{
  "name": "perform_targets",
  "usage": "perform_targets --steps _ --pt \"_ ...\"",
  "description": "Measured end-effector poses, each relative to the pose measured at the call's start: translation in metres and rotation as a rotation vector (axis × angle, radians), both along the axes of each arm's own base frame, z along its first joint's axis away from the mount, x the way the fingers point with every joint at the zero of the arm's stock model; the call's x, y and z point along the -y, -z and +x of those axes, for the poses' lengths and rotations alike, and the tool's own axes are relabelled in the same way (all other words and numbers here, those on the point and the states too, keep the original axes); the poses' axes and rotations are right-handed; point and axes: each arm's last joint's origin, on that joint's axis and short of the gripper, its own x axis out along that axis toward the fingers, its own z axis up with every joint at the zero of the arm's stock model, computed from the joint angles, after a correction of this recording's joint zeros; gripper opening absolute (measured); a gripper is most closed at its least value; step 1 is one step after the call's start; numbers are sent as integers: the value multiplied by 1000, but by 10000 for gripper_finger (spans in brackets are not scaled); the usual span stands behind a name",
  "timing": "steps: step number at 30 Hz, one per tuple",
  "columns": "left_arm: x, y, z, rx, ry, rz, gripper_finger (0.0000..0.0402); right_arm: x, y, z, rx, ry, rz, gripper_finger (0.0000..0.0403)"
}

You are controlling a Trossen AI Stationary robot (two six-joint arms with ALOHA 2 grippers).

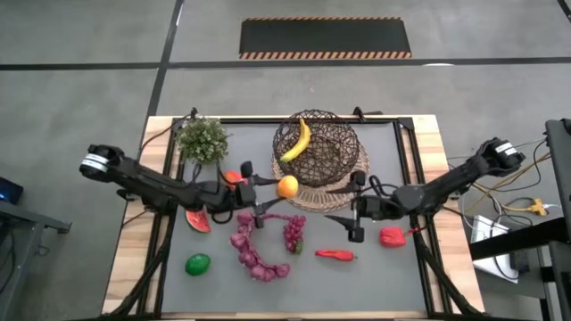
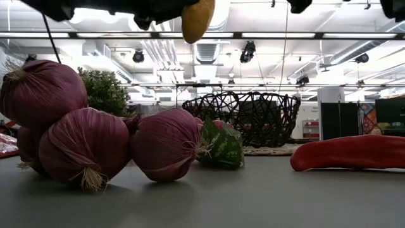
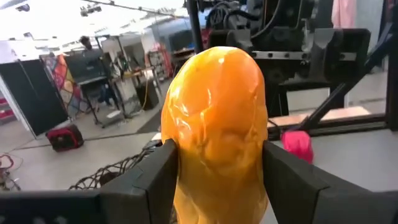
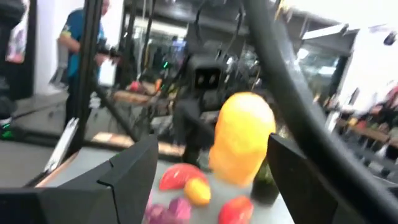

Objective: Build produce basket
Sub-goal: Put the yellow mango into the black wire basket

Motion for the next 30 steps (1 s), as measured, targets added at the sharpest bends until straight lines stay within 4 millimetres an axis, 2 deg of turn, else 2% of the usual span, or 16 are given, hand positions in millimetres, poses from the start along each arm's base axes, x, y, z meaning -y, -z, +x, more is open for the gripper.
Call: perform_targets --steps 8,15,30 --pt "6 12 21 107 41 -20 185 8 9 24 213 84 19 280" --pt "11 18 40 118 50 -21 185 12 9 47 212 114 36 269" --pt "10 10 51 142 36 -27 185 12 10 50 181 131 59 224"
